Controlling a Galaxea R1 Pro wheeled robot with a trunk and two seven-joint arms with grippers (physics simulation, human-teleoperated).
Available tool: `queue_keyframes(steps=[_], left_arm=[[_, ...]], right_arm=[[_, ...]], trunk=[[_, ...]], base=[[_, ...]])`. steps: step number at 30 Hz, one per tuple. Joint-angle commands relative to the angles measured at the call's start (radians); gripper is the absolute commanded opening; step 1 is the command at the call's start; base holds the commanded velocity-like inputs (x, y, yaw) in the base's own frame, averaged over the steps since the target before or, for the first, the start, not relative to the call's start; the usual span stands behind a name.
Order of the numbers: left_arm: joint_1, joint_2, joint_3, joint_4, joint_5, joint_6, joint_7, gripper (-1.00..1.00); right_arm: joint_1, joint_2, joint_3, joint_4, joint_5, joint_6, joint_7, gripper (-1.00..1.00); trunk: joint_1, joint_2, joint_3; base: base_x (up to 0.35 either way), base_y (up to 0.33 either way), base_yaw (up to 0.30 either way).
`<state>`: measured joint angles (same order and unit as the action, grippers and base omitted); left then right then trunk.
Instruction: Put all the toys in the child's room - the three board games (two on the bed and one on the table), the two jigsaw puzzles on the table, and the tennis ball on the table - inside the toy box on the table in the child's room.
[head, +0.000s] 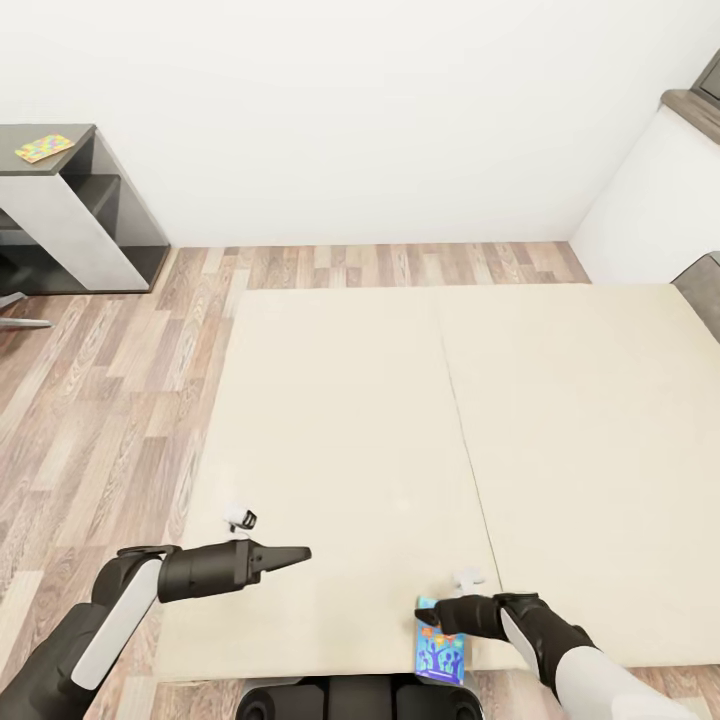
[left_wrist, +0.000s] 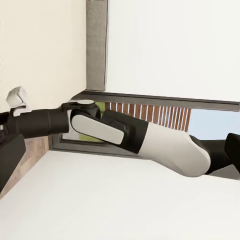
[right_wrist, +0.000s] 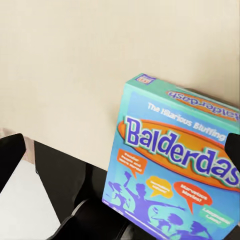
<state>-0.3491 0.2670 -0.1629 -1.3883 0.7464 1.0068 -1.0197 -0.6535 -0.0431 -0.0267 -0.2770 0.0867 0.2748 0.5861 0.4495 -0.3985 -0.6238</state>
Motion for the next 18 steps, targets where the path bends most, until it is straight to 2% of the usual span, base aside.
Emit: queue_keyframes(steps=[1,7,18], left_arm=[[-0.001,0.001,-0.001,0.000,0.002,0.004,-0.001,1.00],[-0.001,0.001,0.000,0.000,0.002,0.004,-0.001,1.00],[-0.001,0.001,0.000,0.001,0.002,0.004,-0.002,1.00]], right_arm=[[0.000,-0.003,-0.003,-0.002,0.009,0.004,0.015,1.00],[0.001,-0.023,-0.004,-0.002,0.009,0.003,0.068,1.00],[0.002,-0.030,-0.004,-0.002,0.010,-0.001,0.085,1.00]], trunk=[[0.001,-0.002,-0.001],[0.001,-0.002,-0.001],[0.001,-0.002,-0.001]], base=[[0.000,0.000,0.000],[0.000,0.000,0.000],[0.000,0.000,0.000]])
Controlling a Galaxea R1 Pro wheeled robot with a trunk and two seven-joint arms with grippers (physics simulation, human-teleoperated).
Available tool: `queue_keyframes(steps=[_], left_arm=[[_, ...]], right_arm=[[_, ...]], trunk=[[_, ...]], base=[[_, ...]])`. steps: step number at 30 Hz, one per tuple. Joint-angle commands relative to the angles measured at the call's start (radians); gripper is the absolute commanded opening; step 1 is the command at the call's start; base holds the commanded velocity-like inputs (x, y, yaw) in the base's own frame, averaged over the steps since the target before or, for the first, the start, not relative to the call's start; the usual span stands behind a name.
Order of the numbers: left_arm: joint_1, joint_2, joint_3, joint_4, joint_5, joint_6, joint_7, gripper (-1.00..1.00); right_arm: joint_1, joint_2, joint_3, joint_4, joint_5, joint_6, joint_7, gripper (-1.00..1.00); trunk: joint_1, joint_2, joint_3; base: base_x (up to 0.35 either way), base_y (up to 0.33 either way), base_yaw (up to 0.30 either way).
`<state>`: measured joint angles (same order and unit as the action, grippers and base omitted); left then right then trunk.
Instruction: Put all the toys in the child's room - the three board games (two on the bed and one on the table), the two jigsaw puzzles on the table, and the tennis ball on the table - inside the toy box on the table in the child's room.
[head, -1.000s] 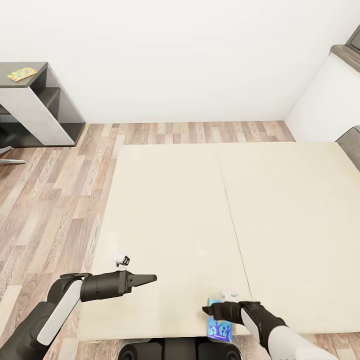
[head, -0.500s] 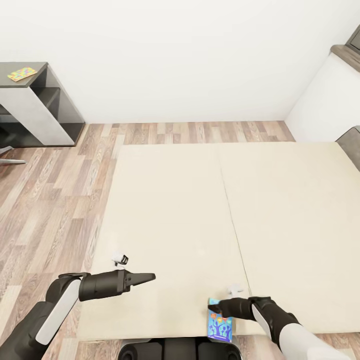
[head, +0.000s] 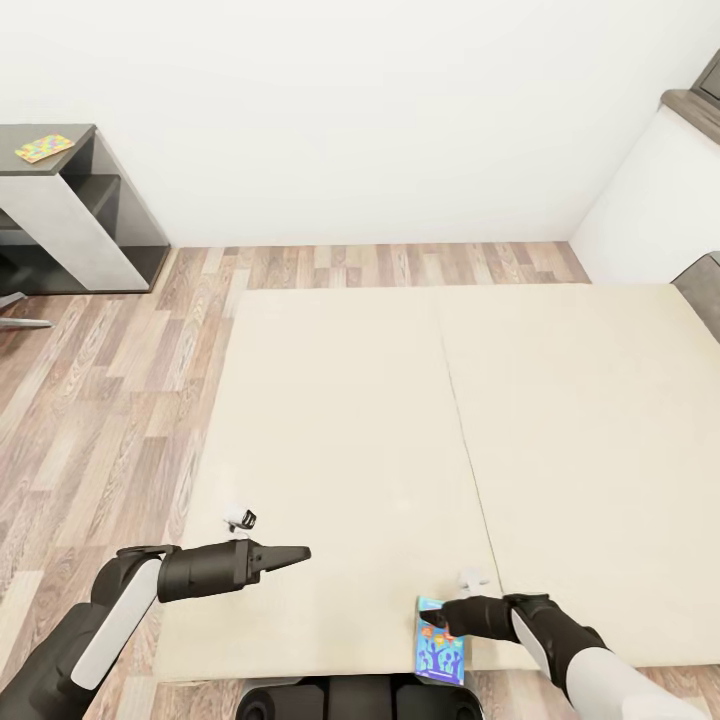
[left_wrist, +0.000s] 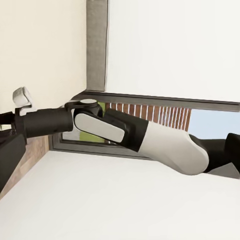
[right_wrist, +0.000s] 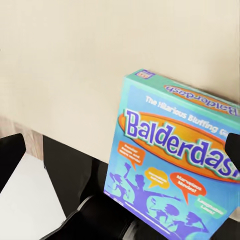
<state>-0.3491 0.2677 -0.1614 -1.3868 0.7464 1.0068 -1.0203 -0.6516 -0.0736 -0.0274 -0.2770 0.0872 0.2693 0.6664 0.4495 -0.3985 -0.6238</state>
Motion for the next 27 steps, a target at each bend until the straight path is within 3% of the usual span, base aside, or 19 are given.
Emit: queue_keyframes(steps=[1,13,27], left_arm=[[-0.001,0.001,-0.001,0.000,0.002,0.004,-0.001,1.00],[-0.001,0.006,-0.001,0.001,0.002,0.004,-0.001,1.00],[-0.001,0.008,0.005,0.002,0.002,0.004,-0.001,1.00]], right_arm=[[0.000,-0.005,-0.003,-0.002,0.009,0.004,0.011,1.00],[0.001,-0.049,0.000,0.004,0.010,-0.008,0.120,1.00],[0.003,-0.094,-0.001,0.009,0.008,-0.010,0.143,1.00]], trunk=[[0.001,-0.002,-0.001],[0.001,-0.002,-0.001],[0.001,-0.002,-0.001]], base=[[0.000,0.000,0.000],[0.000,0.000,0.000],[0.000,0.000,0.000]])
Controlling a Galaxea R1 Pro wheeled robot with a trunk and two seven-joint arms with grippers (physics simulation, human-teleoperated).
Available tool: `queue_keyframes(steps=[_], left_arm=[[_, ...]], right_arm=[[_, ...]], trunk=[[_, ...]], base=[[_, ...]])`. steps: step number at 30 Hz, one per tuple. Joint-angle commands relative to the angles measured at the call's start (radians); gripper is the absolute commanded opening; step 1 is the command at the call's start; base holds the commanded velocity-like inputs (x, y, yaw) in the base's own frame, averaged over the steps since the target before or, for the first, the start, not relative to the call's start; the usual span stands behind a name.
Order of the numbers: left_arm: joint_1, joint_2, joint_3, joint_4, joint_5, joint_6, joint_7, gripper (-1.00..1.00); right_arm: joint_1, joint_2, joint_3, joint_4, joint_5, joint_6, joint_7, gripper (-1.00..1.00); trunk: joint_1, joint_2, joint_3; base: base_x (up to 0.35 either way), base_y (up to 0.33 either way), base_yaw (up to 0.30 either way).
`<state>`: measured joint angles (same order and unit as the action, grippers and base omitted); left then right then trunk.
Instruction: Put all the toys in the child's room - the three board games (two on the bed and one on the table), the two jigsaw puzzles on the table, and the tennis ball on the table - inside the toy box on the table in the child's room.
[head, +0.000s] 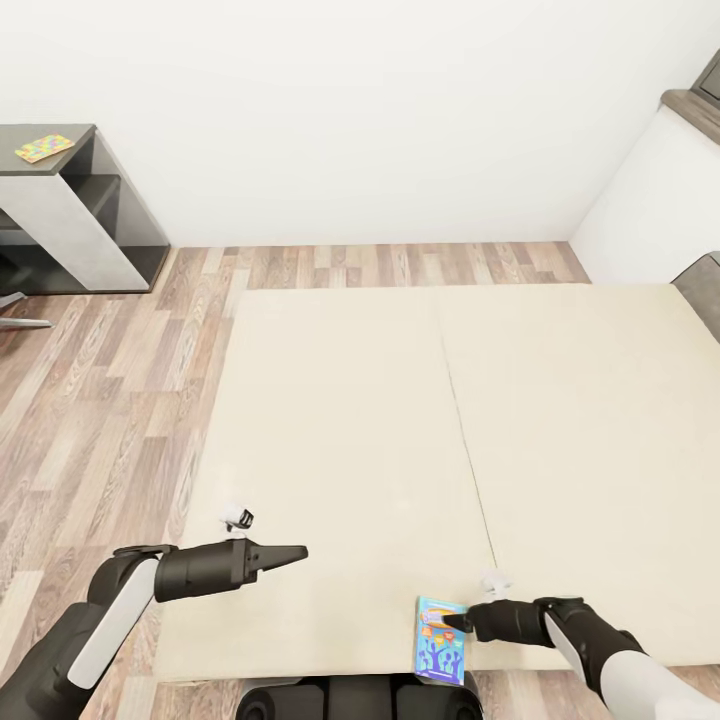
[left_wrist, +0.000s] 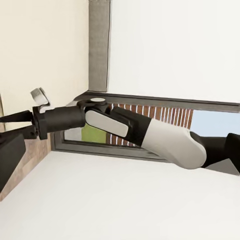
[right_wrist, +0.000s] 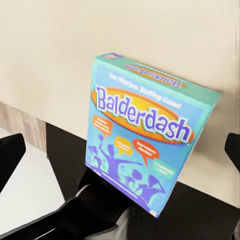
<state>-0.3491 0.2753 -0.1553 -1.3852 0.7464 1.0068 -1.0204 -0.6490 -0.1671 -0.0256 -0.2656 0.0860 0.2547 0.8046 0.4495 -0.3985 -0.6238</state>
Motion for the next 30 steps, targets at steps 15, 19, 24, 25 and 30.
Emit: queue_keyframes(steps=[15,19,24,25,30], left_arm=[[-0.001,0.002,0.000,0.000,0.002,0.004,-0.001,1.00],[-0.001,0.002,0.000,0.000,0.002,0.004,-0.001,1.00],[-0.001,0.001,0.000,0.000,0.002,0.004,-0.001,1.00],[-0.001,0.001,0.000,0.000,0.002,0.004,-0.001,1.00],[-0.001,0.001,0.000,0.000,0.002,0.004,-0.001,1.00]], right_arm=[[0.017,-0.037,-0.006,0.003,0.007,-0.032,-0.004,1.00],[0.022,-0.035,-0.006,0.003,0.007,-0.035,-0.015,1.00],[0.025,-0.023,-0.006,0.003,0.007,-0.038,-0.103,1.00],[0.026,-0.020,-0.007,0.003,0.007,-0.038,-0.122,1.00],[0.026,0.017,-0.007,0.003,0.006,-0.041,-0.247,1.00]], trunk=[[0.001,-0.002,-0.001],[0.001,-0.002,-0.001],[0.001,-0.002,-0.001],[0.001,-0.002,-0.001],[0.001,-0.002,-0.001]], base=[[0.000,0.000,0.000],[0.000,0.000,0.000],[0.000,0.000,0.000],[0.000,0.000,0.000],[0.000,0.000,0.000]])
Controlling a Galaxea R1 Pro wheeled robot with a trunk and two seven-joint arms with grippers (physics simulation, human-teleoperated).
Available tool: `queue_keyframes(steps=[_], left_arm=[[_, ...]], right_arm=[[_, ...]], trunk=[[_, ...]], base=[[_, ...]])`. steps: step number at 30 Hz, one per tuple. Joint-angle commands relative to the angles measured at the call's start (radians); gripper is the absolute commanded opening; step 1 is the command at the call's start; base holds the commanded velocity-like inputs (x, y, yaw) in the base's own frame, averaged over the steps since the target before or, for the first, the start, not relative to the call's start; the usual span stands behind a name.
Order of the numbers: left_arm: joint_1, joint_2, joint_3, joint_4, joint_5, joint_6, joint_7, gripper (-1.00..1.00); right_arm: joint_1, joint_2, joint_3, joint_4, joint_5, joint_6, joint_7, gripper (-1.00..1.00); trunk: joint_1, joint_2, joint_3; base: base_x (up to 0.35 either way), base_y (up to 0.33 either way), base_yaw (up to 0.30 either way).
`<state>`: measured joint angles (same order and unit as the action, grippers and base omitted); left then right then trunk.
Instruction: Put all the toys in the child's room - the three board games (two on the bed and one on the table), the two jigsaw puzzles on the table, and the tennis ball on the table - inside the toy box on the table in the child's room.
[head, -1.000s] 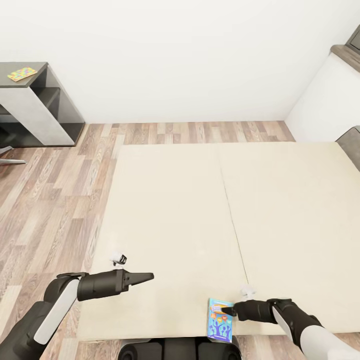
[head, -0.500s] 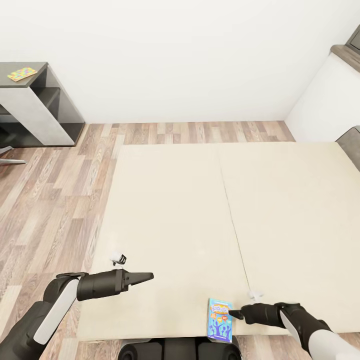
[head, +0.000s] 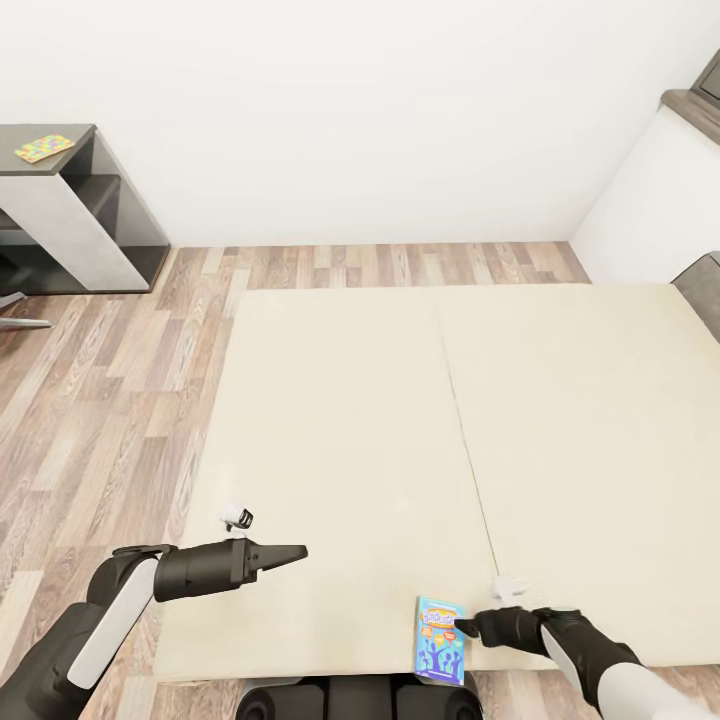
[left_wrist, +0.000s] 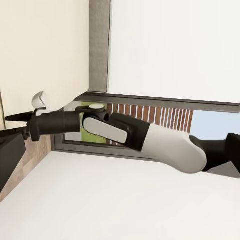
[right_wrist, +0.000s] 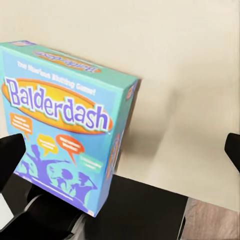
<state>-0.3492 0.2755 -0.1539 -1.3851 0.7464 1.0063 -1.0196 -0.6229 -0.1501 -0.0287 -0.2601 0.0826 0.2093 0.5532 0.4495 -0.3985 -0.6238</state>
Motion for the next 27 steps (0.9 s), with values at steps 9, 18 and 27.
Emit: queue_keyframes(steps=[9,18,27], left_arm=[[-0.001,0.001,-0.001,0.000,0.002,0.004,-0.002,1.00],[-0.001,0.001,-0.001,0.000,0.002,0.004,-0.002,1.00],[-0.001,0.001,-0.001,0.000,0.002,0.004,-0.001,1.00]], right_arm=[[0.000,0.023,-0.003,-0.002,0.010,0.004,-0.046,1.00],[0.000,0.026,-0.003,-0.002,0.009,0.004,-0.051,1.00],[0.000,0.032,-0.002,-0.002,0.010,-0.015,-0.052,1.00]], trunk=[[0.001,-0.002,-0.001],[0.001,-0.002,-0.001],[0.001,-0.002,-0.001]], base=[[0.000,0.000,0.000],[0.000,0.000,0.000],[0.000,0.000,0.000]])
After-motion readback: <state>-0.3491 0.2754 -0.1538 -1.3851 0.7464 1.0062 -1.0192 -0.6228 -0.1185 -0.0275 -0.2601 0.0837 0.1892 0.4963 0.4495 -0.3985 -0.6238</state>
